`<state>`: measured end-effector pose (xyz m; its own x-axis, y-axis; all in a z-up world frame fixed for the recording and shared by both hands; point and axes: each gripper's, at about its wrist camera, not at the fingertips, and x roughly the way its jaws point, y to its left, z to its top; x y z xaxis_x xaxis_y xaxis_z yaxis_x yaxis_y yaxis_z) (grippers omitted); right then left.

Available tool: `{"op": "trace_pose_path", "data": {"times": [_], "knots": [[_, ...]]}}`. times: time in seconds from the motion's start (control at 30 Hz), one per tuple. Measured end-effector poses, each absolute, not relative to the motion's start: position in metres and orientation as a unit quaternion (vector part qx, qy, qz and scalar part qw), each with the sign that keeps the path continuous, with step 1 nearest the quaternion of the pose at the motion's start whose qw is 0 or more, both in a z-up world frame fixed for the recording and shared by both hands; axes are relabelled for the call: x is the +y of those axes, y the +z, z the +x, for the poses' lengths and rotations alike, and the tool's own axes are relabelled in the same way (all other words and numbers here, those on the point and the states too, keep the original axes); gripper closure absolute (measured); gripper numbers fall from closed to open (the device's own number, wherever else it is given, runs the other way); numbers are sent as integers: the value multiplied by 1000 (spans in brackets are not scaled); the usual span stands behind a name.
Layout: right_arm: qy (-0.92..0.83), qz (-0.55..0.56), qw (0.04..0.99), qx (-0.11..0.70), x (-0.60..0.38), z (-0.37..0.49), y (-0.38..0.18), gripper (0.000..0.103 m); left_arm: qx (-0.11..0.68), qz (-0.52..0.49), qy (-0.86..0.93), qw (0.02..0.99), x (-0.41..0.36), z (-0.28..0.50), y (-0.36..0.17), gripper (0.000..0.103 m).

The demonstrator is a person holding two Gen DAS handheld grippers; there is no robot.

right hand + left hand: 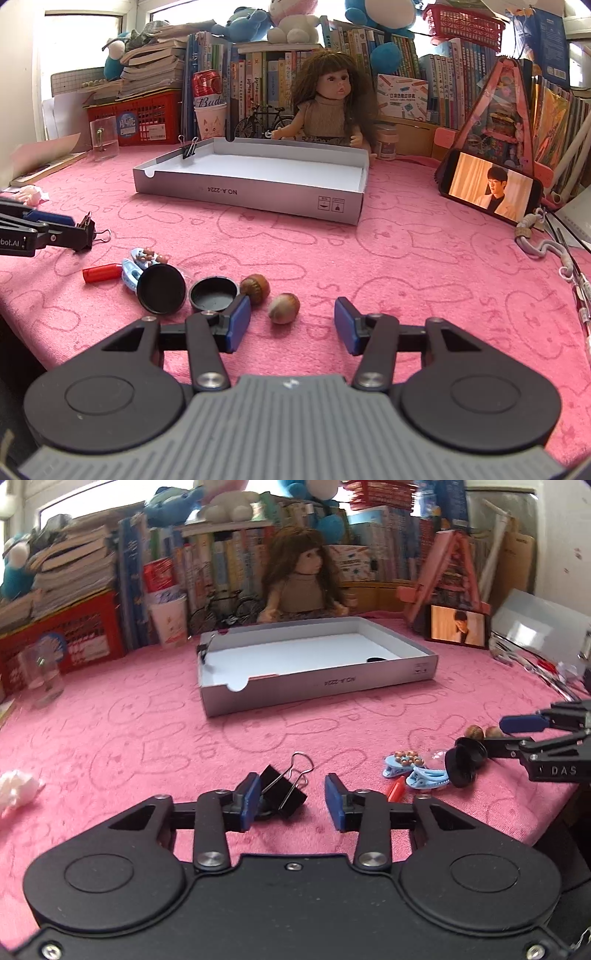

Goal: Organize rigid objects
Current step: 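Grasp the black binder clip with the left tool while the right tool grasps a brown nut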

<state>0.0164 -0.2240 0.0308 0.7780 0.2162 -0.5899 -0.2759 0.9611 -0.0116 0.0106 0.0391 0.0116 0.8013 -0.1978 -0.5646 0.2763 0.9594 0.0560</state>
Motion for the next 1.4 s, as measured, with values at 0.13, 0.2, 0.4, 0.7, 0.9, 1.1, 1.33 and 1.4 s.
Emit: {"op": "trace_pose_path", "data": {"times": [0.13,0.2,0.4,0.7,0.9,1.1,1.33,1.4], "knots": [[132,-50,941,306,-223,17,31,47,290,94,-113,946,37,24,7,58],[133,-49,941,307,-224,17,31,47,293,102,-118,944,38,28,5,57],[134,-49,941,306,-224,17,30,49,297,105,-137,939,33,21,3,68],[130,-38,945,298,-222,15,32,81,296,75,-144,941,27,5,11,68],[129,-37,945,298,-222,14,32,81,314,83,-160,932,21,1,6,68],[128,-35,945,299,-222,14,31,77,321,90,-170,927,24,-5,3,60],[128,-34,945,299,-223,14,30,74,324,93,-197,921,25,-14,2,62],[128,-34,945,299,-222,14,30,74,323,94,-200,920,25,-15,2,62]]}}
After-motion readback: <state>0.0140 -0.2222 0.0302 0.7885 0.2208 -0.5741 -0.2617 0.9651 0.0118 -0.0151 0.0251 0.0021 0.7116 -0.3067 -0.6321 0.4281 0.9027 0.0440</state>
